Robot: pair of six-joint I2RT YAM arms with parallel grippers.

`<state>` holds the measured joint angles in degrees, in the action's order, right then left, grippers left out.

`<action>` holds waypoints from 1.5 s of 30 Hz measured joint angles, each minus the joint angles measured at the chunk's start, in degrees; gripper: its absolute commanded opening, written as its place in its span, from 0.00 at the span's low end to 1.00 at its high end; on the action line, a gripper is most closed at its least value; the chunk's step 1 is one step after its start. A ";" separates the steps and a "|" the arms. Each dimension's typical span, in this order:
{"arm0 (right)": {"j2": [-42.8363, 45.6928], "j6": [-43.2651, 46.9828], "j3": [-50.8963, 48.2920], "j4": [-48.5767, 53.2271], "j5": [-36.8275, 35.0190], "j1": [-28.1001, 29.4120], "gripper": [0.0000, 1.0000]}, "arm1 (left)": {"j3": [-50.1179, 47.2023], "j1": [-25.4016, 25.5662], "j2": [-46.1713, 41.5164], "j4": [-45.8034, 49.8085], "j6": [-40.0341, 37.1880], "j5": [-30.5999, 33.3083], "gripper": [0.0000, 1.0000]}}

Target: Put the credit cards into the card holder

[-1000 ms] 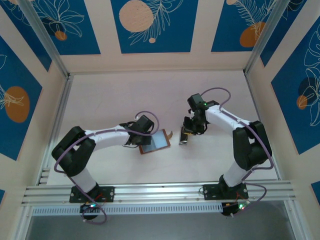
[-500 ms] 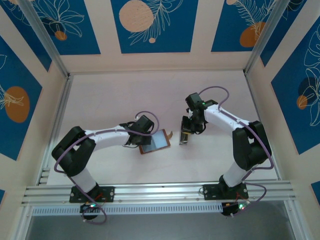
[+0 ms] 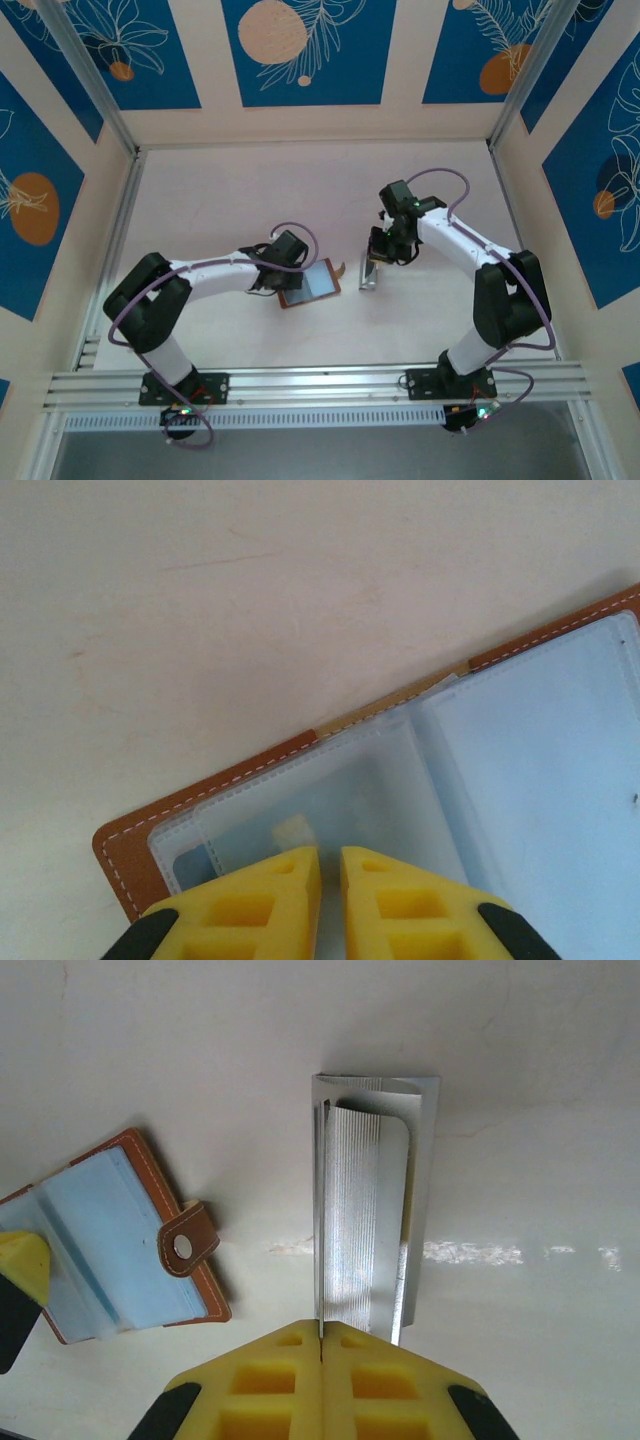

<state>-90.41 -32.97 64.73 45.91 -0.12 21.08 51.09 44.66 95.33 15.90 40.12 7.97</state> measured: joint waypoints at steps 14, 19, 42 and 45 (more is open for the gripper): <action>-2.21 0.02 0.00 -0.20 1.42 -0.79 0.10 | 0.00 0.00 0.11 -0.09 0.00 -0.02 0.14; -4.04 0.02 0.00 -0.22 1.44 -0.42 0.15 | 0.00 0.00 0.11 -0.09 0.00 -0.02 0.14; -6.67 -0.11 0.52 -0.11 -0.31 0.63 0.01 | 0.02 0.00 0.13 -0.09 0.00 -0.02 0.14; -6.12 -0.02 0.52 0.35 -1.05 0.92 0.00 | 0.02 0.00 0.13 -0.09 0.00 -0.02 0.14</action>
<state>-96.53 -32.99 65.25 46.26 -1.17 22.00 51.11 44.66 95.46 15.81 40.12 7.94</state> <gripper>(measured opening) 0.051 0.143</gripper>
